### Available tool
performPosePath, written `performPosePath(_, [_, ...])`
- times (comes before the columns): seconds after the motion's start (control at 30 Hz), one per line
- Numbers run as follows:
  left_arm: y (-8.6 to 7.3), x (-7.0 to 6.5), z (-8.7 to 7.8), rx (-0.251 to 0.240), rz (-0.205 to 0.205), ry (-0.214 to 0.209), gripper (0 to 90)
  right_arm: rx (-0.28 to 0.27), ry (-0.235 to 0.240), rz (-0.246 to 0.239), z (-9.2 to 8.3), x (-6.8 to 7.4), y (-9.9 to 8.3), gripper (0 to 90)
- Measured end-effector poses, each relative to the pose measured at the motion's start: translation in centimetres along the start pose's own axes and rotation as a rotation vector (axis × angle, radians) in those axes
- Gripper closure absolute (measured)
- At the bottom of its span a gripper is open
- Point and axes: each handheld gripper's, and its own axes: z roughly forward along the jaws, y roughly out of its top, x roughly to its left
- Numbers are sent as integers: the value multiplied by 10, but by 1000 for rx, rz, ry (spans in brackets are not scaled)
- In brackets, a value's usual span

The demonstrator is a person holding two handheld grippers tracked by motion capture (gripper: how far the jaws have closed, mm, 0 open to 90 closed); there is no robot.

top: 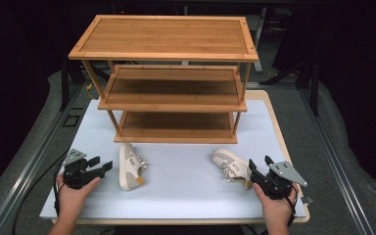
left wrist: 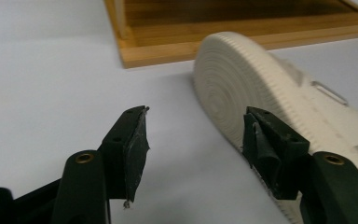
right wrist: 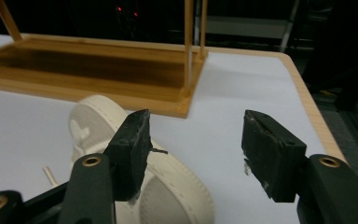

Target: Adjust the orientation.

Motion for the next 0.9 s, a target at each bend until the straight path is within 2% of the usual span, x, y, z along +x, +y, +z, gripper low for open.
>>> performPosePath(0.2, [4, -13, -3, 15, 47, -12, 428, 41, 16, -2, 7, -1, -3, 424])
performPosePath(0.3, [6, -19, -6, 21, 60, -5, 465, 32, 33, 8, 7, 0, -2, 440])
performPosePath(0.33, [8, -20, -7, 17, 64, -9, 511, 30, 36, 7, 7, 2, -1, 446])
performPosePath(0.4, [10, -24, -9, 15, 75, -32, 533, 30, 35, 7, 7, 3, -1, 449])
performPosePath(0.57, [12, -31, -13, 24, 128, -49, 643, 42, 28, -35, 5, 8, 2, 455])
performPosePath(0.6, [13, -32, -14, 26, 137, -52, 717, 48, 15, -41, 5, 9, 2, 457])
performPosePath(0.67, [13, -32, -16, 28, 136, -57, 733, 48, 14, -40, 6, 9, 2, 458])
performPosePath(0.8, [17, -34, -17, 35, 165, -46, 870, 47, 23, -48, 8, 9, 2, 456])
performPosePath(0.83, [17, -35, -17, 32, 159, -50, 892, 52, 19, -51, 8, 9, 2, 450])
performPosePath(0.9, [17, -36, -15, 38, 165, -55, 895, 60, 26, -37, 8, 6, 1, 442])
